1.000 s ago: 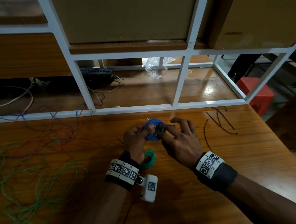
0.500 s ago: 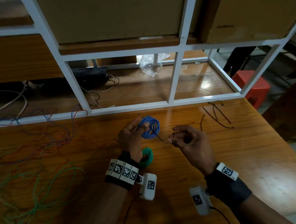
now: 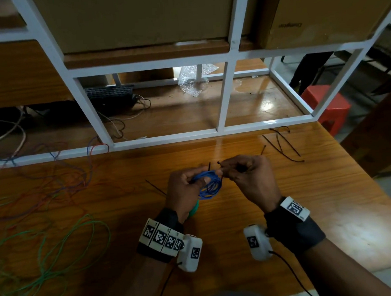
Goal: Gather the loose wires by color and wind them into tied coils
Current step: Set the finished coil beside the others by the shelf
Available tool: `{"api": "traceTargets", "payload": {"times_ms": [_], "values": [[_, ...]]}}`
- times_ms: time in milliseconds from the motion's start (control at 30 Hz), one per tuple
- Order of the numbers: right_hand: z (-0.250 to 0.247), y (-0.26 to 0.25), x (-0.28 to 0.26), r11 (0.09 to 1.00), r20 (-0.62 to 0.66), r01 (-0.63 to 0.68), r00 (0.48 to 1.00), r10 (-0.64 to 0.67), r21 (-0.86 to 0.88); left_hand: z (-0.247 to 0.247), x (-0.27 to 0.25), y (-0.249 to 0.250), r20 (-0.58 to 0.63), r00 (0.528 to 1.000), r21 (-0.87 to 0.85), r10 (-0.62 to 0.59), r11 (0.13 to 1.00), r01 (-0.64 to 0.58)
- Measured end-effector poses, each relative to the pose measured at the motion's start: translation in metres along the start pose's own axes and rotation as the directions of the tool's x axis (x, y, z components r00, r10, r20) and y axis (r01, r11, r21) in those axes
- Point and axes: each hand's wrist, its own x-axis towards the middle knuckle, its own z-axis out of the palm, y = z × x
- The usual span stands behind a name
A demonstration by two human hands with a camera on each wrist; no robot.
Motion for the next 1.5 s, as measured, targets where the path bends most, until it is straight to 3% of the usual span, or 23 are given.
{"api": "traceTargets", "payload": {"times_ms": [233, 467, 733, 1100, 1233, 1367, 1500], "values": [[0.007, 0.004, -0.005, 1.0, -0.032, -0.006, 0.999, 0.006, -0.008, -0.005, -0.003, -0.003, -0.005, 0.99, 0.25, 0.138, 0.959, -0.132], [0.012, 0.002, -0.009, 1.0, -0.033, 0.006, 0.999, -0.006, -0.013, 0.0, -0.009, 0.003, 0.037, 0.971, 0.377, 0.237, 0.897, -0.233], [0.012, -0.003, -0.014, 0.998, -0.115, 0.034, 0.993, -0.04, -0.051, 0.001, -0.011, 0.005, 0.05, 0.96, 0.42, 0.277, 0.866, -0.272], [0.013, -0.002, -0.016, 0.99, 0.004, 0.041, 0.999, -0.041, -0.132, 0.004, -0.018, 0.01, 0.054, 0.941, 0.494, 0.333, 0.81, -0.315], [0.01, -0.003, -0.015, 0.992, 0.064, 0.004, 0.998, 0.004, -0.13, 0.003, -0.015, 0.008, 0.054, 0.948, 0.461, 0.314, 0.834, -0.303], [0.003, -0.007, -0.007, 0.997, 0.036, -0.039, 0.999, 0.041, -0.068, 0.002, -0.013, 0.009, 0.086, 0.941, 0.419, 0.327, 0.845, -0.332], [-0.001, -0.011, 0.003, 0.994, 0.058, 0.019, 0.998, -0.013, -0.105, 0.001, -0.012, 0.011, 0.135, 0.938, 0.329, 0.319, 0.879, -0.346]]}}
